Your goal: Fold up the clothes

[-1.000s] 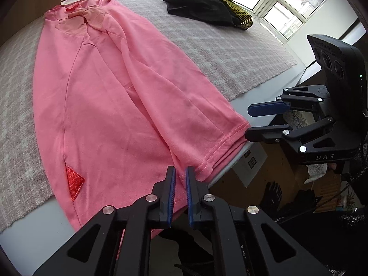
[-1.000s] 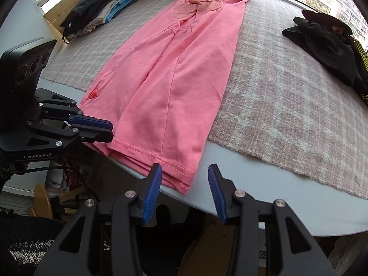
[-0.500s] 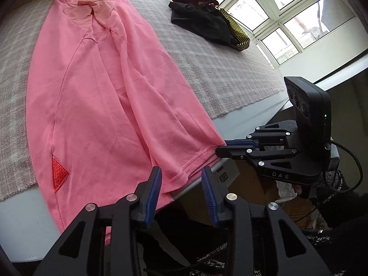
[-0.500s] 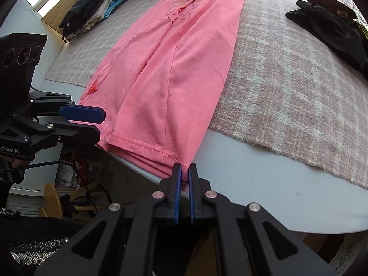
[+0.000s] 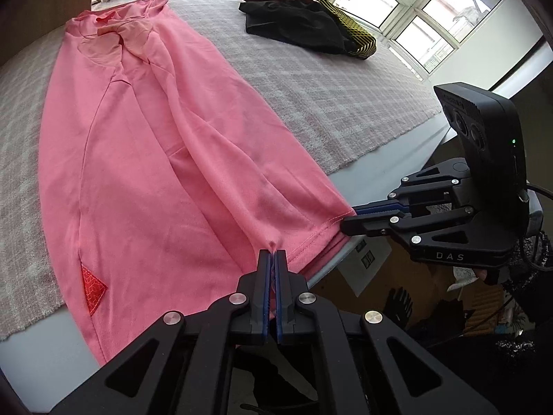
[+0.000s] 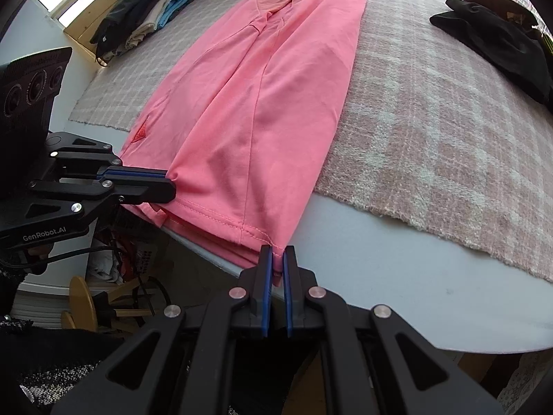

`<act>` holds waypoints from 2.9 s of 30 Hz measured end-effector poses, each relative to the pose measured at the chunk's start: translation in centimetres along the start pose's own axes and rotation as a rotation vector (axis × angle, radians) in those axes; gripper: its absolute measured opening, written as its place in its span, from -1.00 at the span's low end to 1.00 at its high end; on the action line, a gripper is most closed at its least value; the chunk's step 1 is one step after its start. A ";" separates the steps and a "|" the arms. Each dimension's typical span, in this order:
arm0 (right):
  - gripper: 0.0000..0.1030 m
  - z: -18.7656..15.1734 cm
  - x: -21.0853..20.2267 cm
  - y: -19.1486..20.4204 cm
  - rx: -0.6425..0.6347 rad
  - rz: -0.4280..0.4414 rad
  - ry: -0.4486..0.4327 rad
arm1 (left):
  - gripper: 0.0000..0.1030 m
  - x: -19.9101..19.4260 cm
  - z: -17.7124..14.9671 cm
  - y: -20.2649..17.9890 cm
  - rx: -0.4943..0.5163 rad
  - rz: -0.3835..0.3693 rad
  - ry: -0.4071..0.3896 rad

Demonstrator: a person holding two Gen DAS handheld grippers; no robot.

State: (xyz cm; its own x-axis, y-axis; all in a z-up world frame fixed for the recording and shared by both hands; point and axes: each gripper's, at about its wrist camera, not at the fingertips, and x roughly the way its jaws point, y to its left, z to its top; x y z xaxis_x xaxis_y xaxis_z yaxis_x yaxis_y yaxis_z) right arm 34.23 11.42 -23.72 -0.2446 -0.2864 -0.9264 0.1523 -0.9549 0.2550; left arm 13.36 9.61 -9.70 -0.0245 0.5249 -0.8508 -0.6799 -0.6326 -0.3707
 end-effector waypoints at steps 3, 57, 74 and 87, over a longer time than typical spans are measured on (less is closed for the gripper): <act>-0.91 -0.8 -0.5 -0.3 -0.007 0.008 0.018 | -0.98 -0.5 -0.7 0.3 -0.021 -0.013 -0.003; -0.61 9.1 3.0 0.8 0.012 0.099 0.085 | -0.80 2.2 27.8 19.4 0.119 0.283 0.020; -0.61 33.7 -0.7 -13.7 0.130 0.067 -0.174 | -0.22 5.5 38.4 25.5 0.205 0.238 0.033; -0.61 47.4 6.1 -19.1 0.139 0.135 -0.185 | -0.98 5.6 38.8 25.7 0.281 0.184 0.005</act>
State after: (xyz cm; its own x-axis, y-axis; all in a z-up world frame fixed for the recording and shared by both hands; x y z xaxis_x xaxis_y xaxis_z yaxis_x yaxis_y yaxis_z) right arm -15.55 24.17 -21.10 -0.4040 -0.4094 -0.8180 0.0659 -0.9050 0.4204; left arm -32.67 18.39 -9.54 -0.1621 0.4131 -0.8962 -0.8398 -0.5346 -0.0945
